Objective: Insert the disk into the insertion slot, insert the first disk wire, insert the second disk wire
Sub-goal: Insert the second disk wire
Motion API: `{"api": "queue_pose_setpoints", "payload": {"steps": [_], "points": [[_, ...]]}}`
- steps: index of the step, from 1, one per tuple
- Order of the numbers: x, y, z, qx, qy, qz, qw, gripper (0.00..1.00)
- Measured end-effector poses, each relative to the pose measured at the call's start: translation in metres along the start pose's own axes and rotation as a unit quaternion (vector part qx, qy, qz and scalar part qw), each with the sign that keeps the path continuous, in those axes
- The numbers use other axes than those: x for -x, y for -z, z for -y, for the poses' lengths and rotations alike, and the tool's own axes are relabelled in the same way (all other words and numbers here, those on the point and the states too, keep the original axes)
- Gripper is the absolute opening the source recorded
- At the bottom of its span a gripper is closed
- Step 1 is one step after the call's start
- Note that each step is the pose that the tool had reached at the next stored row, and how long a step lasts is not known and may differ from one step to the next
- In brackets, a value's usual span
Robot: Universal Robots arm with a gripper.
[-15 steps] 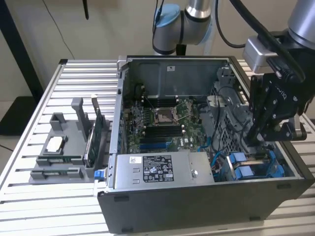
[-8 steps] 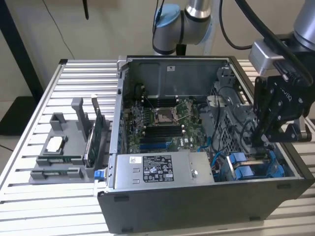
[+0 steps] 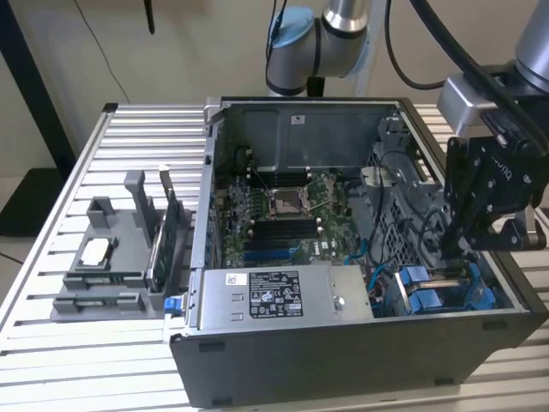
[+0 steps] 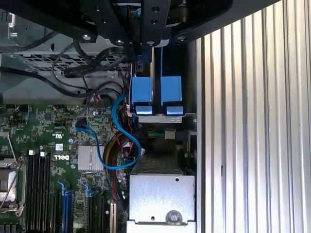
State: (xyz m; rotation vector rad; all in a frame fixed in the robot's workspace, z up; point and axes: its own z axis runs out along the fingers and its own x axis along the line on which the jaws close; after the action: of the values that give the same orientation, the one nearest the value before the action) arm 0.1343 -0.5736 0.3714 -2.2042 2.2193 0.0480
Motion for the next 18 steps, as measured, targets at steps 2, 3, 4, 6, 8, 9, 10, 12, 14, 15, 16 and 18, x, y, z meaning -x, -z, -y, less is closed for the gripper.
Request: {"api": "queue_pose_setpoints", "payload": {"steps": [2, 3, 4, 6, 8, 9, 10, 12, 14, 15, 16, 18], "points": [[0.0000, -0.0009, 0.0008, 0.0000, 0.000, 0.0002, 1.0000, 0.16], [0.0000, -0.0013, 0.0012, 0.0000, 0.000, 0.0004, 1.0000, 0.16], [-0.0001, -0.0018, 0.0016, 0.0000, 0.000, 0.0006, 1.0000, 0.16], [-0.0001, -0.0023, 0.0021, 0.0000, 0.000, 0.0009, 1.0000, 0.16], [-0.0001, -0.0031, 0.0029, 0.0000, 0.000, 0.0016, 1.0000, 0.16], [-0.0001, -0.0031, 0.0029, 0.0000, 0.000, 0.0016, 1.0000, 0.16], [-0.0001, -0.0032, 0.0029, 0.0000, 0.000, 0.0016, 1.0000, 0.16], [-0.0001, -0.0037, 0.0031, 0.0000, 0.000, 0.0019, 1.0000, 0.16], [-0.0001, -0.0043, 0.0033, 0.0000, 0.000, 0.0019, 1.0000, 0.16], [-0.0001, -0.0046, 0.0034, 0.0000, 0.000, 0.0020, 1.0000, 0.16], [-0.0001, -0.0051, 0.0035, 0.0000, 0.000, 0.0020, 1.0000, 0.16], [-0.0002, -0.0062, 0.0041, 0.0000, 0.000, 0.0024, 1.0000, 0.16]]}}
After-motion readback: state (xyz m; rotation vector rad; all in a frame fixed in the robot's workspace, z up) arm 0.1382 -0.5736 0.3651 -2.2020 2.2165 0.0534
